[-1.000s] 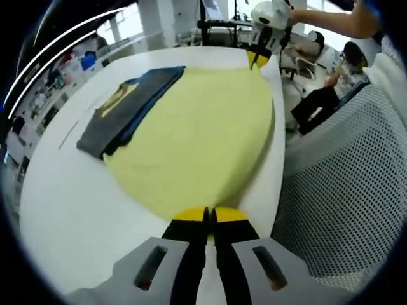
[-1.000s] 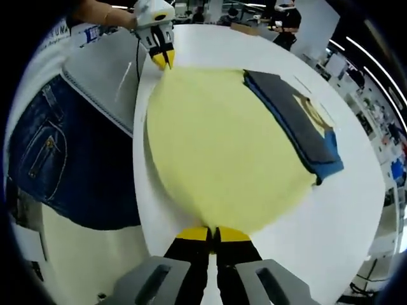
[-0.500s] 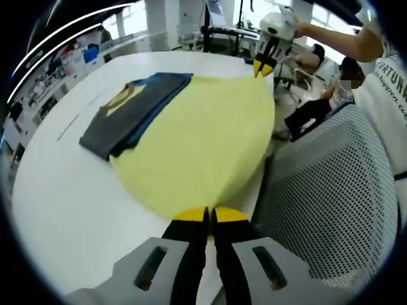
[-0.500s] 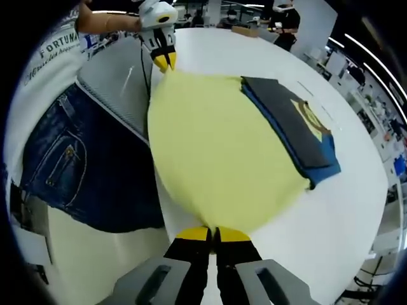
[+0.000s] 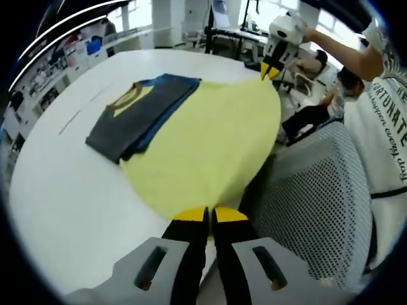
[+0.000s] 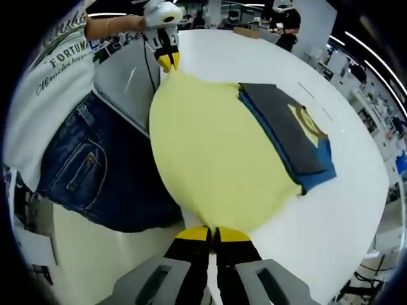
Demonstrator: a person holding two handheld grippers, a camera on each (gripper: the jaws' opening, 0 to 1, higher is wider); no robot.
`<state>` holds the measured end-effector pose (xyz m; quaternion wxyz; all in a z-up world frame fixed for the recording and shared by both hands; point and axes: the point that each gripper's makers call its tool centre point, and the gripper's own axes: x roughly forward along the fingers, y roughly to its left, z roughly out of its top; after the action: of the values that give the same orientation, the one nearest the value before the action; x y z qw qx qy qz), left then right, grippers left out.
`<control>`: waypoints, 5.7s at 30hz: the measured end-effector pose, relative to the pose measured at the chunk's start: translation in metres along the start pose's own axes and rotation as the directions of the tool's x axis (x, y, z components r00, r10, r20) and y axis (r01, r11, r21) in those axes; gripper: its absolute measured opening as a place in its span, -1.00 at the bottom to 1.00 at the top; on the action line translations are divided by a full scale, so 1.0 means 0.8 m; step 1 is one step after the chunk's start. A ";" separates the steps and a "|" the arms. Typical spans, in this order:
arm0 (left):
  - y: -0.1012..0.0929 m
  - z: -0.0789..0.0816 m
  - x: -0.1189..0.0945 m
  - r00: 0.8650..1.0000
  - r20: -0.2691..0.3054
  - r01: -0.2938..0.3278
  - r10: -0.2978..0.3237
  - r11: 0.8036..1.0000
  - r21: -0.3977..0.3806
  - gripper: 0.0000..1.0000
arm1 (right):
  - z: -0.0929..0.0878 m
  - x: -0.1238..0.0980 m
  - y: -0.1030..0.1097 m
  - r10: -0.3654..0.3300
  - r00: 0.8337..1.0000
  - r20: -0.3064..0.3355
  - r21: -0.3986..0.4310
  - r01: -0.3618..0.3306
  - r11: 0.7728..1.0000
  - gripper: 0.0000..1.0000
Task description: Fold the garment on the visible template until the final outline fits inside the template.
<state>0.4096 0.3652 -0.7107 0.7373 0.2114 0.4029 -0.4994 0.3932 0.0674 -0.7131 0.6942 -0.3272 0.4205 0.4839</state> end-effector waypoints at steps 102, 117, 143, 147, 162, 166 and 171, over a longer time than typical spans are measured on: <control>0.292 0.121 0.044 0.894 0.187 -0.392 0.407 0.913 -0.112 -1.00 | 0.085 0.064 -0.324 -0.492 0.870 0.041 -0.044 0.493 0.869 -1.00; 0.331 0.098 0.095 0.902 0.151 -0.378 0.404 0.909 -0.178 -0.98 | 0.064 0.130 -0.347 -0.423 0.906 -0.003 0.049 0.422 0.905 -1.00; 0.322 0.090 0.079 0.906 0.194 -0.382 0.376 0.924 -0.003 -0.63 | 0.070 0.113 -0.328 -0.416 0.906 0.074 0.118 0.406 0.906 -0.56; 0.320 0.090 0.075 0.902 0.201 -0.398 0.383 0.916 0.041 -0.69 | 0.066 0.112 -0.318 -0.415 0.906 0.085 0.104 0.406 0.908 -0.63; 0.323 0.067 0.102 0.926 0.104 -0.377 0.363 0.906 0.192 -0.80 | 0.053 0.127 -0.328 -0.392 0.916 0.084 0.122 0.381 0.916 -0.81; 0.328 0.069 0.104 0.920 0.099 -0.391 0.378 0.898 0.202 -0.81 | 0.052 0.130 -0.337 -0.397 0.914 0.087 0.131 0.385 0.914 -0.85; 0.333 0.068 0.111 0.922 0.090 -0.387 0.376 0.899 0.204 -0.81 | 0.050 0.136 -0.344 -0.390 0.917 0.086 0.142 0.376 0.916 -0.86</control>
<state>0.6879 0.3860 -0.7743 0.8027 0.3533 0.2786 -0.3914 0.6839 0.0575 -0.7806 0.8169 -0.3322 0.3372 0.3296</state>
